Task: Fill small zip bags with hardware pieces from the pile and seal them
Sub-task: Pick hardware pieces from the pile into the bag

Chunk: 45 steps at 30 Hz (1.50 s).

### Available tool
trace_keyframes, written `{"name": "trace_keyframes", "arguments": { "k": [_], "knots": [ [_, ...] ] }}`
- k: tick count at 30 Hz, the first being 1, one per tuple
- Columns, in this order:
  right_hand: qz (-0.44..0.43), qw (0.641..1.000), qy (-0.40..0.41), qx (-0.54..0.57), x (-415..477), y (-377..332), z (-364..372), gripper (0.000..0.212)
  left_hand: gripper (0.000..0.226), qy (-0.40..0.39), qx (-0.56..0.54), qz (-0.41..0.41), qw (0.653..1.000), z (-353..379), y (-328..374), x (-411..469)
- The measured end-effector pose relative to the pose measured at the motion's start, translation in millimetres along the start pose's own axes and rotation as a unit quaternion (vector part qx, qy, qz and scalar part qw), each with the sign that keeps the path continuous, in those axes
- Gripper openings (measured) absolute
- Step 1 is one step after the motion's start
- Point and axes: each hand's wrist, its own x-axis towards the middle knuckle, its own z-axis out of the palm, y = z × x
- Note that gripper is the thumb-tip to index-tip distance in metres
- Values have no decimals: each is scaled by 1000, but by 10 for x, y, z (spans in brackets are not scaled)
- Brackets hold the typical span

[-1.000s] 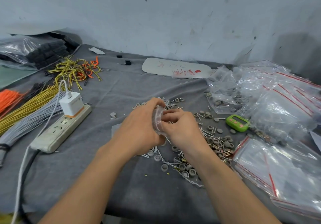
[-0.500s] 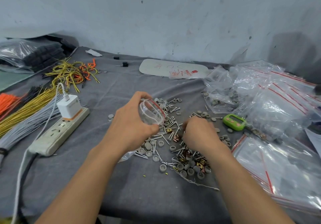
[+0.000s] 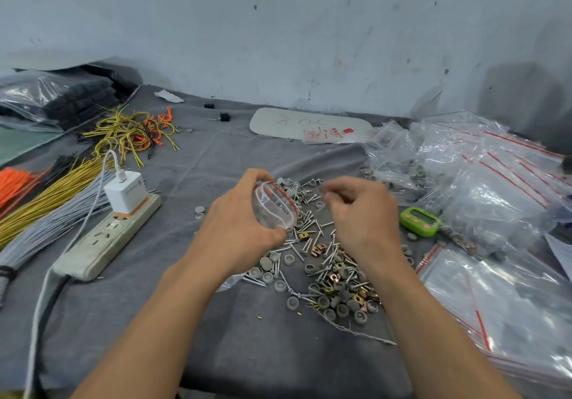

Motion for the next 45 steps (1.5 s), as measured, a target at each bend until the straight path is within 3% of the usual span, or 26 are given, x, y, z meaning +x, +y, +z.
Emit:
{"name": "trace_keyframes", "arguments": {
  "k": [3, 10, 12, 14, 16, 18, 21, 23, 29, 34, 37, 40, 43, 45],
  "knots": [
    [5, 971, 2, 239, -52, -147, 27, 18, 67, -9, 1, -7, 1000, 16, 14, 1],
    [-49, 970, -121, 206, -213, -220, 280, 25, 62, -19, -29, -3, 999, 82, 97, 1],
    [-48, 965, -103, 236, -175, -226, 233, 18, 59, -6, -47, -9, 999, 57, 80, -3],
    [-15, 965, -32, 261, -105, -178, 142, 17, 57, 13, -68, -13, 998, 27, 53, -7],
    [25, 983, 6, 179, -46, -78, 74, 18, 57, 37, -83, -16, 996, -11, 33, -2],
    [55, 996, -62, 20, -39, -3, 90, 14, 60, 65, -105, -22, 992, -48, 22, 16],
    [53, 964, -214, -150, -152, -19, 257, 9, 64, 115, -169, -27, 979, -100, 5, 40],
    [16, 937, -256, -236, -241, -72, 356, 11, 67, 155, -211, -31, 965, -137, -2, 51],
    [-59, 897, -302, -316, -297, -114, 387, 14, 66, 298, -253, -28, 920, -286, -13, 68],
    [18, 918, -315, -243, -239, -45, 285, 8, 58, 341, -175, 33, 923, -366, -67, 55],
    [34, 929, -275, -246, -192, 17, 266, 9, 60, 279, -66, 64, 956, -402, -112, 48],
    [28, 920, -264, -290, -188, 57, 312, 15, 58, 130, 34, 51, 990, -331, -133, 51],
    [24, 914, -264, -309, -198, 82, 359, 18, 56, 2, 66, 33, 997, -180, -131, 72],
    [17, 912, -264, -314, -205, 79, 369, 18, 70, -72, 103, 26, 992, -73, -130, 89]
  ]
}}
